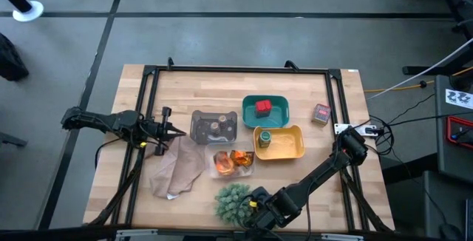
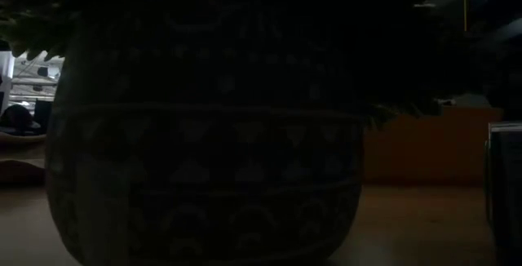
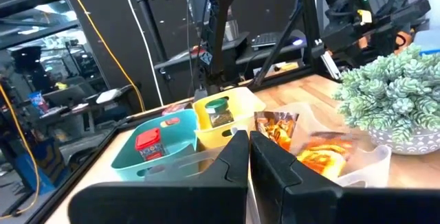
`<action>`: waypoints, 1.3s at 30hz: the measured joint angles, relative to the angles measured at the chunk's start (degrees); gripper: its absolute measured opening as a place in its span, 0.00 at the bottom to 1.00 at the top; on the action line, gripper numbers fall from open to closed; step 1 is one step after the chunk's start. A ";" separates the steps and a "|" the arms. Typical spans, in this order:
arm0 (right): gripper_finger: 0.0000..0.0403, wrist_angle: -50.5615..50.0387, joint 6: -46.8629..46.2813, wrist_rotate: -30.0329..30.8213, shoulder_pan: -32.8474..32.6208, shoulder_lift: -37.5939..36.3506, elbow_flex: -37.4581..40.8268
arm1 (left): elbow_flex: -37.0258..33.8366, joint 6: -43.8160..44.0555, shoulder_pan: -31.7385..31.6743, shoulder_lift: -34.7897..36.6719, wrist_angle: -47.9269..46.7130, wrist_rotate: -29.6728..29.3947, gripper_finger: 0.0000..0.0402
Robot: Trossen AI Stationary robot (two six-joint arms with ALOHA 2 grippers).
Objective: Sort spices by type
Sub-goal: Put the green seasoning bottle into the yellow bin
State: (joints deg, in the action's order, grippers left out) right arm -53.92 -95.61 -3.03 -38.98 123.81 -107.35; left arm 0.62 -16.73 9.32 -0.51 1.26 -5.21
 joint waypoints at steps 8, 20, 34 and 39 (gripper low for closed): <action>0.46 -0.75 -0.04 0.00 0.00 0.00 0.00 | 0.00 -0.22 0.00 0.00 -0.07 0.01 0.00; 0.46 -1.23 -0.07 0.00 0.00 0.00 0.00 | 0.00 0.21 0.00 0.00 -0.11 0.01 0.00; 0.64 -4.66 -0.52 -1.84 0.00 0.10 0.23 | 0.00 0.16 0.00 0.00 -0.11 0.02 0.00; 0.85 -4.73 1.41 -2.03 -0.04 0.15 0.26 | 0.00 0.26 0.00 0.00 -0.11 0.01 0.00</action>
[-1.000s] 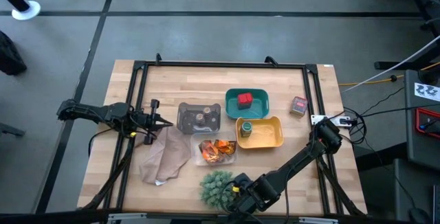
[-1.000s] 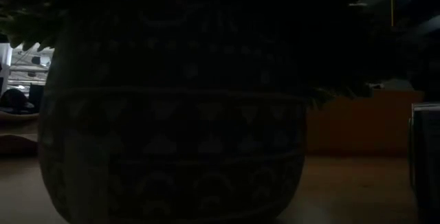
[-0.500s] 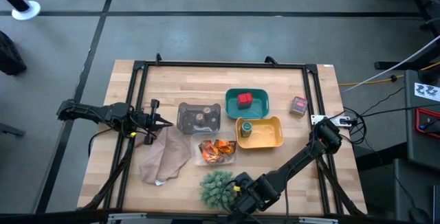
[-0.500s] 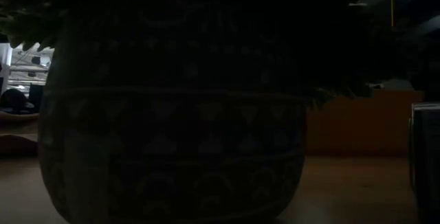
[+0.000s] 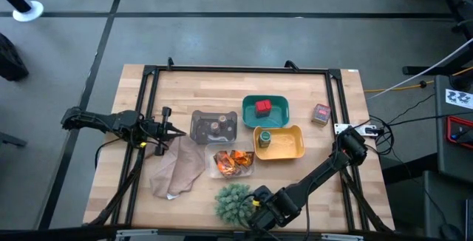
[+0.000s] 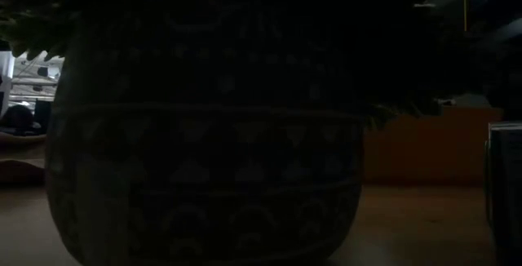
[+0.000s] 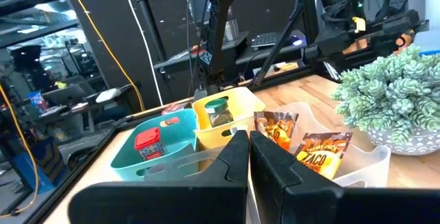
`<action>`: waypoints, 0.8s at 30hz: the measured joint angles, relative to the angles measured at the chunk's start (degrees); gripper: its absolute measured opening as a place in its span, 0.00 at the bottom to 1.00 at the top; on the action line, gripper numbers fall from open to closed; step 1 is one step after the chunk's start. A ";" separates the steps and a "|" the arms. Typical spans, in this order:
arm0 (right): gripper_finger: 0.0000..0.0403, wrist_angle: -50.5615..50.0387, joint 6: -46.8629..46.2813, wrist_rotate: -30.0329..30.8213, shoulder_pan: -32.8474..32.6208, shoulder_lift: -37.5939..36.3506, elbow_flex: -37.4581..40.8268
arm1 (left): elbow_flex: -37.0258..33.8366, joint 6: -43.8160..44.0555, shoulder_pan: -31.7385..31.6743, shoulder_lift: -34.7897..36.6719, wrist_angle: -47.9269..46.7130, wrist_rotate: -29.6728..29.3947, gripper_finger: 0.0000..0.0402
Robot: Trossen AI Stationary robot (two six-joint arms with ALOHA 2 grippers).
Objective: Sort spices by type
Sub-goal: Put the green seasoning bottle into the yellow bin
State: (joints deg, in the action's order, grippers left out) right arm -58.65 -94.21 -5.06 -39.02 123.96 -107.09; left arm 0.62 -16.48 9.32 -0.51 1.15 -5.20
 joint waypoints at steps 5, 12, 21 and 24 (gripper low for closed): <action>0.98 -0.25 2.51 0.01 0.00 1.51 0.02 | 0.00 -0.43 0.00 0.00 -0.02 0.01 0.00; 0.94 -1.10 4.49 0.66 0.00 2.66 0.02 | 0.00 -0.43 0.00 0.01 -0.02 0.07 0.00; 0.93 -2.65 4.53 0.94 0.00 5.64 -0.02 | 0.00 -0.09 0.00 -0.01 -0.03 0.08 0.00; 0.93 -2.94 4.54 0.97 0.00 6.08 0.00 | 0.00 -0.28 0.00 0.00 -0.04 0.08 0.00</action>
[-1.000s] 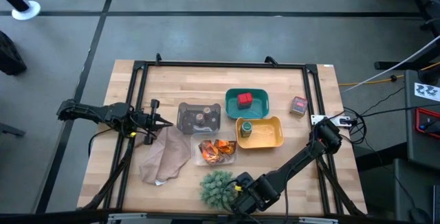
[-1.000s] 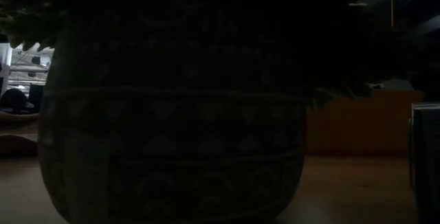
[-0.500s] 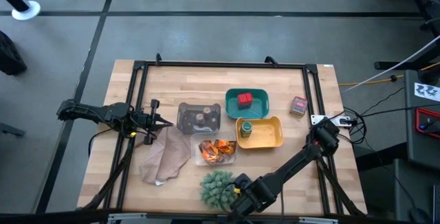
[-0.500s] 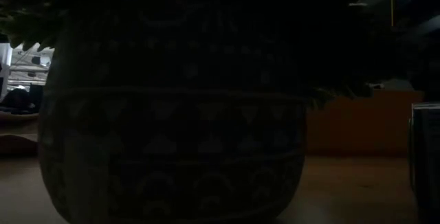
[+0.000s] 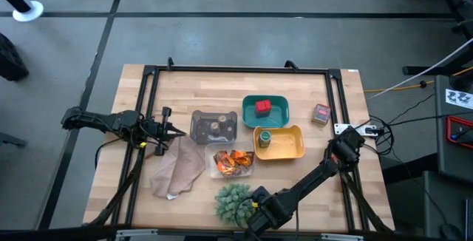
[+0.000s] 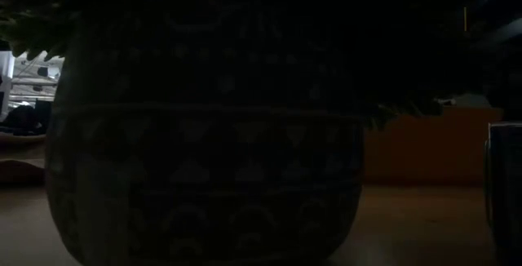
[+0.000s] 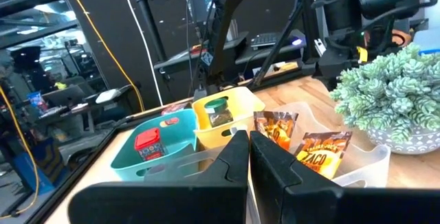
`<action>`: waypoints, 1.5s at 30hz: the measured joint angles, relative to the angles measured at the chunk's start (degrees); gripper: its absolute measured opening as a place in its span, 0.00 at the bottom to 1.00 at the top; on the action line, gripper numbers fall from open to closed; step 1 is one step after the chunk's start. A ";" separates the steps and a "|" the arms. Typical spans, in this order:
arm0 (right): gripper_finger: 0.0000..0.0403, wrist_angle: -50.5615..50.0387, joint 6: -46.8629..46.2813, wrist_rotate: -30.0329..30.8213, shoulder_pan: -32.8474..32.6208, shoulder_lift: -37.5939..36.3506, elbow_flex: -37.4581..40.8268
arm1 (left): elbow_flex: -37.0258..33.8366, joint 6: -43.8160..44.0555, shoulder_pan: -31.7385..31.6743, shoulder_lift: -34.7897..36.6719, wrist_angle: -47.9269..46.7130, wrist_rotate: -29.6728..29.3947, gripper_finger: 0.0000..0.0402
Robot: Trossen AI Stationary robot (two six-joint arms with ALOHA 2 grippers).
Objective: Sort spices by type
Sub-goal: Put the green seasoning bottle into the yellow bin
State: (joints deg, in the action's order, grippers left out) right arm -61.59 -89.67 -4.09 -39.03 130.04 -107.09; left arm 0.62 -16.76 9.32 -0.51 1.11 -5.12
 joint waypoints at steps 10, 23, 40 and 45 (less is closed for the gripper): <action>0.93 -0.81 0.04 2.34 0.00 0.00 0.00 | 0.00 -0.03 0.00 0.00 0.00 0.02 0.00; 0.93 -5.69 -1.32 4.62 0.04 0.02 -0.02 | 0.00 -0.13 0.00 -0.01 0.00 0.00 0.00; 0.49 -8.54 -6.50 7.65 0.83 0.04 -0.05 | 0.00 0.33 0.01 -0.01 0.01 0.00 0.00; 0.49 -8.54 -6.32 8.42 0.92 0.04 -0.07 | 0.00 0.05 0.00 -0.01 0.02 0.00 0.00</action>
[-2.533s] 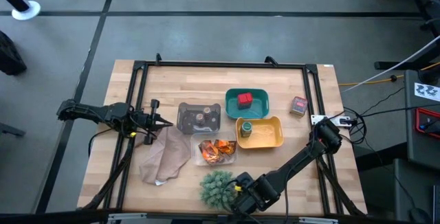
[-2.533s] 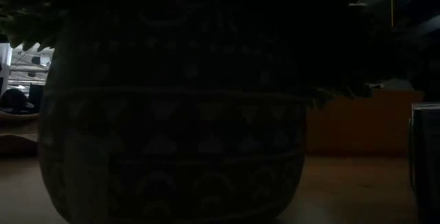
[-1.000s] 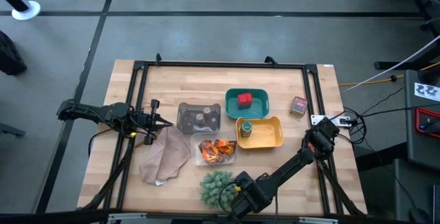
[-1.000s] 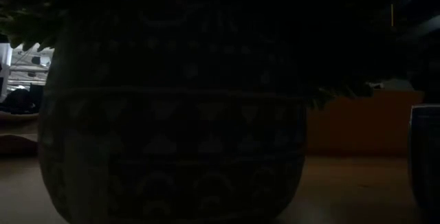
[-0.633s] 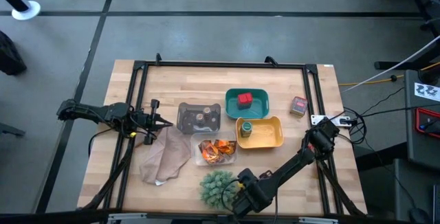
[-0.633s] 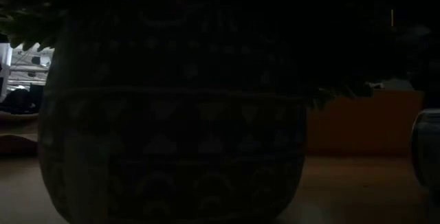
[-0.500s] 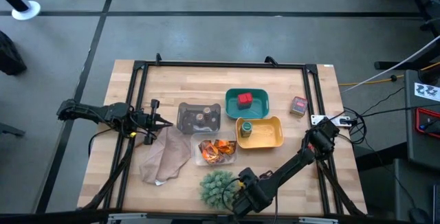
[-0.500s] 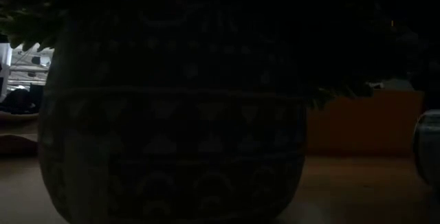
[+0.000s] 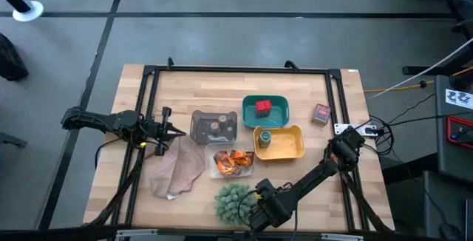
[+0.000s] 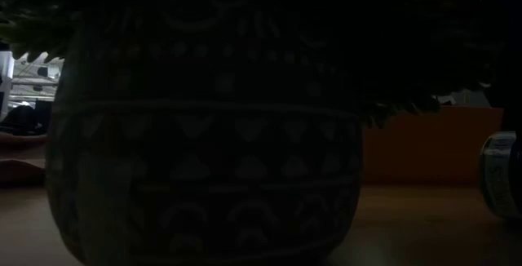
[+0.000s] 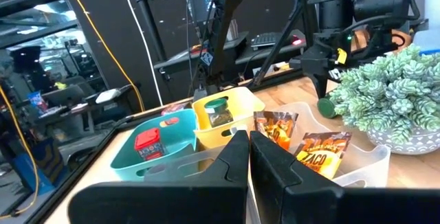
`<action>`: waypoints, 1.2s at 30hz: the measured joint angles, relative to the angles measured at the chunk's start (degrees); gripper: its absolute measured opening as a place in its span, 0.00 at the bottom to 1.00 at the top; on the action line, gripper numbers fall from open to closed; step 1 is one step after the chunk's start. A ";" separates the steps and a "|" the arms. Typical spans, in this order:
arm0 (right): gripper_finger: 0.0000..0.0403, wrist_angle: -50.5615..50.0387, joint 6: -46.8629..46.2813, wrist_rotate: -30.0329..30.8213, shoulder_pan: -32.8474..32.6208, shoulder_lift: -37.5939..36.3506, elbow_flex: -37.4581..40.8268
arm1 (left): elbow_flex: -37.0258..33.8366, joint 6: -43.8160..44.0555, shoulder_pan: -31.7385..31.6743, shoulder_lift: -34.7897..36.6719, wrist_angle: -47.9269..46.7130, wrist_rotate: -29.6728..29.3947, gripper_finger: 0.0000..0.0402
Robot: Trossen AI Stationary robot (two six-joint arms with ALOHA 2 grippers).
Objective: Sort spices by type
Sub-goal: Put the green seasoning bottle into the yellow bin
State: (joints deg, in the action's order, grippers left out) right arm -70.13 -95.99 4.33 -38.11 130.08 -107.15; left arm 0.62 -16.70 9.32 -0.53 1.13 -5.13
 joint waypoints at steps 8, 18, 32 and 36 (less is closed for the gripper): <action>0.54 -1.55 -0.01 3.94 0.00 0.00 0.00 | 0.00 0.19 0.00 0.00 0.00 0.00 0.00; 0.50 -7.19 -1.75 6.28 0.00 0.00 0.00 | 0.00 -0.08 0.01 0.00 -0.01 0.00 0.00; 0.50 -20.14 -5.75 11.97 -0.13 0.02 -4.98 | 0.00 -0.04 0.01 0.01 -0.02 0.00 0.00; 0.50 -19.96 -7.45 13.17 -0.13 -0.70 -4.96 | 0.00 0.10 0.02 0.00 0.00 0.00 0.00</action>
State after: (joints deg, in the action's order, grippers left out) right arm -90.08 -103.43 17.49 -38.24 129.39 -112.12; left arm 0.62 -16.60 9.34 -0.53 1.13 -5.13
